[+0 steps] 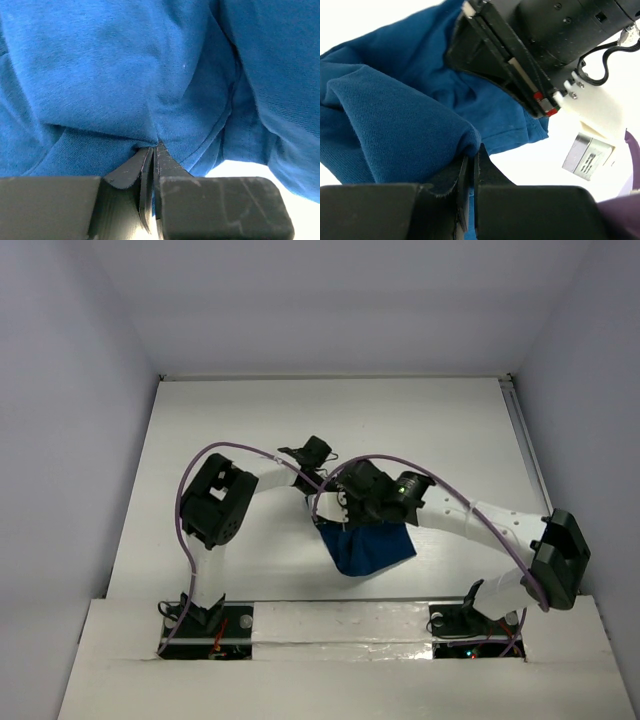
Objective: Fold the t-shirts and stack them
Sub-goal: Fold the long partially folded tshirt into a neat square
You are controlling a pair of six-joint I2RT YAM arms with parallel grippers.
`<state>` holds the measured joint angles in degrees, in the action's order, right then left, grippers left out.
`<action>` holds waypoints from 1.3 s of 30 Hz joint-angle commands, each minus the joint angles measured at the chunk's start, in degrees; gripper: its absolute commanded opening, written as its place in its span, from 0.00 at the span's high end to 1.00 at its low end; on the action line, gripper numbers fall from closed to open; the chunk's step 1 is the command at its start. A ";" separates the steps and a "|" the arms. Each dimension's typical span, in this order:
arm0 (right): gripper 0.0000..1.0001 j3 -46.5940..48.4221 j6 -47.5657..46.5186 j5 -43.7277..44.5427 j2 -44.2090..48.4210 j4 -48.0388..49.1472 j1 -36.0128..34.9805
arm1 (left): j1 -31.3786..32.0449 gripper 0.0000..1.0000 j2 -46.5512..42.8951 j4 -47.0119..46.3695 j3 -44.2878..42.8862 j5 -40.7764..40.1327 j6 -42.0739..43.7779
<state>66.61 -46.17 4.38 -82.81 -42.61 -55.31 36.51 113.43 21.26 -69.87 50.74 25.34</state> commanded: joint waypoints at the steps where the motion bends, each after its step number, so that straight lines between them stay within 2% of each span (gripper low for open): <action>1: 1.00 3.88 -1.02 1.68 -1.39 5.60 1.69 | 1.37 1.00 -1.72 4.93 0.96 2.96 4.36; 28: 1.00 11.78 -1.11 2.74 -7.46 10.89 3.81 | 3.48 1.00 -1.45 6.08 -2.99 6.04 5.86; 35: 1.00 11.97 -0.94 2.21 -9.57 11.50 3.81 | 2.42 1.00 -7.07 2.92 -5.36 -1.86 2.43; 39: 1.00 11.79 -0.85 2.21 -9.83 11.32 3.81 | -1.96 1.00 -12.08 0.11 -7.03 -5.30 -0.90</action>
<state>75.57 -46.81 5.34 -91.90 -38.98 -52.56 35.99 110.19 24.69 -72.51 45.93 24.32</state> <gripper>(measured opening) 0.042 0.003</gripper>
